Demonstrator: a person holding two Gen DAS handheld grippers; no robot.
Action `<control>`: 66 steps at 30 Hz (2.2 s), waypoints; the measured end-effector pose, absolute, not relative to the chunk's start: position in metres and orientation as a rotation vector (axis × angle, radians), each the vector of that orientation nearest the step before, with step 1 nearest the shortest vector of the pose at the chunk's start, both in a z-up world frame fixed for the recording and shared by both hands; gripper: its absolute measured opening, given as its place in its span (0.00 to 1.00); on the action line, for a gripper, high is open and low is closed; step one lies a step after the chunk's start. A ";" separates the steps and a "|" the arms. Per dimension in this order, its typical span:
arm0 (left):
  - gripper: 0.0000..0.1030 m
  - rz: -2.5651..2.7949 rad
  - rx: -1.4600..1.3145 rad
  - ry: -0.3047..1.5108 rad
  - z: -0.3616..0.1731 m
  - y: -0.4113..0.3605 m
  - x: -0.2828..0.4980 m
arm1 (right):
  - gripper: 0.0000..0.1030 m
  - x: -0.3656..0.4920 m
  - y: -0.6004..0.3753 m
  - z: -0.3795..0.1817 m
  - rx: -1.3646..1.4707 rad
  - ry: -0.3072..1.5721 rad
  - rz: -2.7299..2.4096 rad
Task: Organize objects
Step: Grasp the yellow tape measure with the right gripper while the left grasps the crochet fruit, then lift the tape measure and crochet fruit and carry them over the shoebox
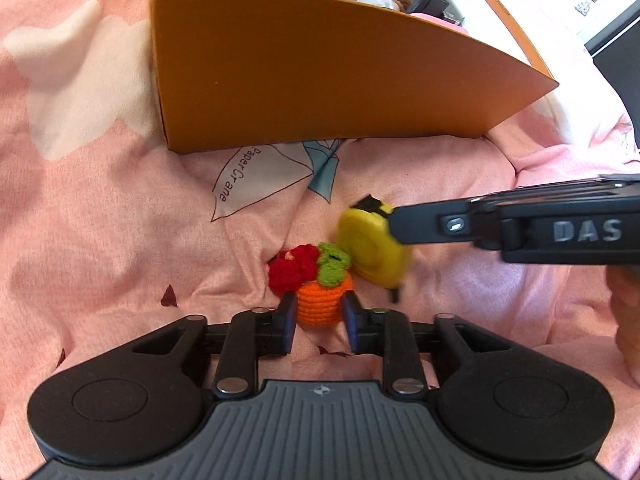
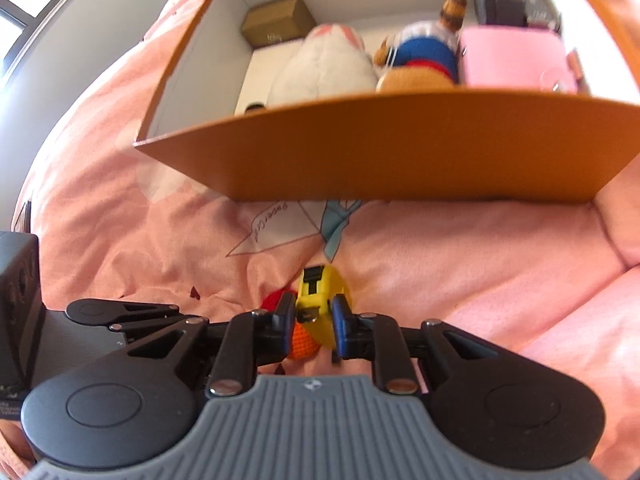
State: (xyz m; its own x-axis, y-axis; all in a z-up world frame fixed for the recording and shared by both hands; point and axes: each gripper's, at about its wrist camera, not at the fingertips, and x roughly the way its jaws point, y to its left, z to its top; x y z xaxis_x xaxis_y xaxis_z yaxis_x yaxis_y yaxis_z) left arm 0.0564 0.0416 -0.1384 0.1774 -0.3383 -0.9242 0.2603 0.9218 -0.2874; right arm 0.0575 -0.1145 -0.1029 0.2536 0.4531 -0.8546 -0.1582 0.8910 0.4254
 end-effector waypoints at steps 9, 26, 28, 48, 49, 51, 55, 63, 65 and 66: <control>0.46 -0.430 -0.135 1.324 -0.145 0.047 0.059 | 0.19 0.051 -0.127 -0.101 0.289 1.267 0.400; 0.45 -0.417 -0.113 1.319 -0.157 0.030 0.066 | 0.23 0.058 -0.139 -0.135 0.397 1.369 0.406; 0.45 -0.417 -0.118 1.311 -0.154 0.031 0.065 | 0.21 0.058 -0.139 -0.135 0.407 1.368 0.412; 0.45 -0.469 -0.088 1.033 -0.033 0.018 0.075 | 0.21 0.054 -0.168 -0.027 0.305 1.054 0.478; 0.45 -0.465 -0.074 1.017 -0.028 0.014 0.077 | 0.21 0.055 -0.168 -0.022 0.302 1.034 0.481; 0.45 -0.453 -0.050 0.989 -0.019 0.007 0.083 | 0.21 0.058 -0.169 -0.010 0.291 0.993 0.482; 0.45 -0.432 -0.025 0.928 -0.005 0.001 0.096 | 0.20 0.070 -0.171 0.008 0.266 0.914 0.478; 0.45 -0.410 -0.021 0.874 0.005 -0.003 0.134 | 0.20 0.102 -0.174 0.023 0.233 0.834 0.464; 0.45 -0.409 -0.030 0.869 0.006 -0.002 0.145 | 0.20 0.113 -0.176 0.025 0.249 0.831 0.468; 0.45 -0.404 -0.029 0.868 0.007 -0.001 0.150 | 0.20 0.119 -0.176 0.025 0.254 0.828 0.465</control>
State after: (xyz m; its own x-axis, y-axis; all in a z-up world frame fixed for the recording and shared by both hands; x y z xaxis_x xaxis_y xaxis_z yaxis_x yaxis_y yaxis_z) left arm 0.1504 -0.0014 0.0068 0.5759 -0.3569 -0.7355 0.3338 0.9239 -0.1869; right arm 0.1191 -0.1757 0.0249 0.5843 0.4903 -0.6467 -0.2966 0.8707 0.3923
